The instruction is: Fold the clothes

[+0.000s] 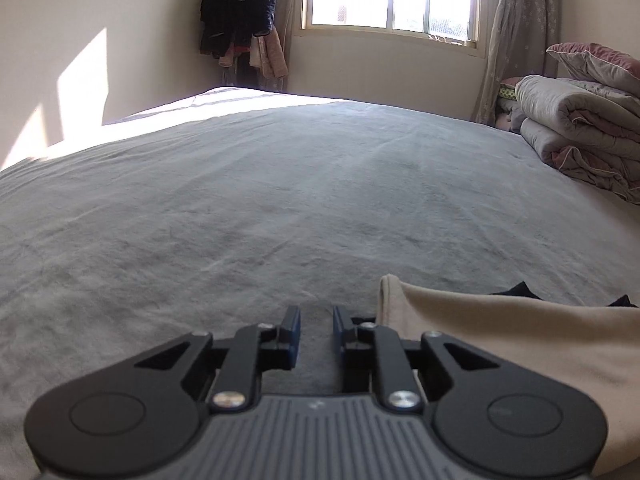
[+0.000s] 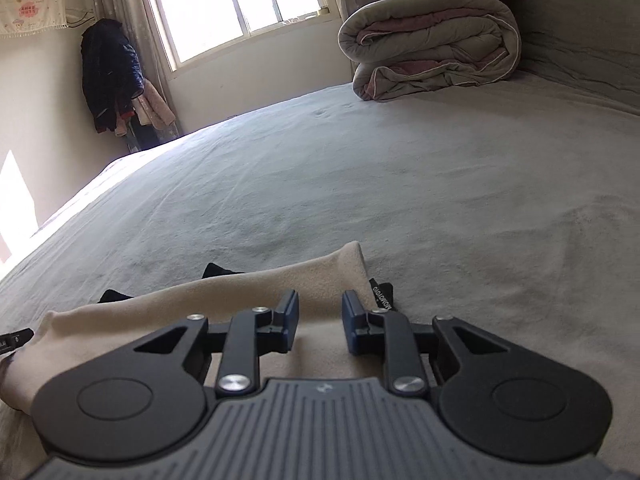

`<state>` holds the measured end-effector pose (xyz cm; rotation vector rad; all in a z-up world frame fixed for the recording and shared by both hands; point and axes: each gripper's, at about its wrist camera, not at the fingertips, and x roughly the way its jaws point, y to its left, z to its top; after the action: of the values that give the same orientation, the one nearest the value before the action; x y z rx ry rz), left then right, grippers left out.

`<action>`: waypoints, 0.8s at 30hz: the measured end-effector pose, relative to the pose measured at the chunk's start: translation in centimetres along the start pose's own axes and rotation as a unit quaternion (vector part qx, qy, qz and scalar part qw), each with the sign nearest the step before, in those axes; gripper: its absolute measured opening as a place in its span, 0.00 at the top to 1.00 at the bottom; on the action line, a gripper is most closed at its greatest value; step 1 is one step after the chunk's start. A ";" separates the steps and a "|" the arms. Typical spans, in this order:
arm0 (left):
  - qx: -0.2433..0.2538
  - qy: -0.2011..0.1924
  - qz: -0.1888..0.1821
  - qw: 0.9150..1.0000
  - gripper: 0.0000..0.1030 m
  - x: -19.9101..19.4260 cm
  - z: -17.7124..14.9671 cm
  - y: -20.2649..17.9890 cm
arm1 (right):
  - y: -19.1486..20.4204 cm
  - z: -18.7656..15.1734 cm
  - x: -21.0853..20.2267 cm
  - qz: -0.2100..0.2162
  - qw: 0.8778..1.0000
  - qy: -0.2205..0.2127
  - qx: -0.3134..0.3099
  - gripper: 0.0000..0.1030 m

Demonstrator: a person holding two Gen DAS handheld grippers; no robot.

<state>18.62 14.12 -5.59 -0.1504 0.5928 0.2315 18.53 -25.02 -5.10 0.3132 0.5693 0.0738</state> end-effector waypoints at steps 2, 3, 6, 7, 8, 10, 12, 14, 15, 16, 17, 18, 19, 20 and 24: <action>-0.039 0.018 -0.013 0.999 0.73 -0.7 0.3 1.7 | -0.2 0.1 -1.1 0.005 1.000 0.005 0.008 0.66; -0.060 0.027 -0.022 0.998 0.72 -1.1 0.3 2.5 | -0.3 0.2 -1.7 0.007 1.000 0.007 0.011 0.63; -0.116 0.053 -0.055 0.990 0.67 -2.3 0.3 4.4 | -0.8 0.2 -3.1 0.017 0.999 0.020 0.034 0.58; -0.130 0.059 -0.063 0.988 0.63 -2.6 0.3 4.8 | -1.0 0.2 -3.6 0.020 0.999 0.024 0.045 0.56; -0.146 0.066 -0.073 0.984 0.58 -3.1 0.1 5.1 | -1.3 0.1 -4.0 0.022 0.998 0.027 0.054 0.55; -0.173 0.081 -0.093 0.977 0.53 -3.7 -0.2 5.6 | -1.7 0.0 -4.9 0.026 0.996 0.033 0.072 0.52; -0.200 0.100 -0.112 0.968 0.48 -4.2 -0.8 5.9 | -2.2 -0.3 -5.6 0.028 0.995 0.040 0.092 0.51; -0.222 0.116 -0.131 0.959 0.40 -4.5 -1.5 6.0 | -2.7 -0.6 -6.3 0.032 0.991 0.048 0.117 0.50; -0.232 0.124 -0.137 0.955 0.38 -4.6 -1.9 6.0 | -3.0 -0.9 -6.5 0.034 0.989 0.051 0.133 0.48; -0.243 0.132 -0.144 0.950 0.35 -4.6 -2.3 5.9 | -3.2 -1.1 -6.7 0.036 0.987 0.056 0.150 0.45; -0.254 0.141 -0.153 0.945 0.34 -4.6 -2.7 5.8 | -3.5 -1.4 -6.8 0.040 0.983 0.062 0.166 0.45; -0.264 0.151 -0.161 0.939 0.34 -4.5 -3.2 5.7 | -3.7 -1.7 -6.9 0.045 0.980 0.069 0.183 0.44; -0.275 0.162 -0.169 0.933 0.33 -4.3 -3.6 5.5 | -3.8 -2.0 -6.9 0.049 0.976 0.076 0.197 0.44; -0.286 0.173 -0.177 0.926 0.33 -4.1 -4.1 5.3 | -3.9 -2.4 -6.9 0.055 0.972 0.084 0.212 0.43; -0.325 0.185 -0.196 0.907 0.33 -3.2 -5.7 4.1 | -3.9 -4.1 -6.2 0.086 0.954 0.107 0.268 0.43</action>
<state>11.93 16.38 -8.70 -0.9692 0.8319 -0.0029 11.03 -28.55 -6.42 0.8919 0.7732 0.1224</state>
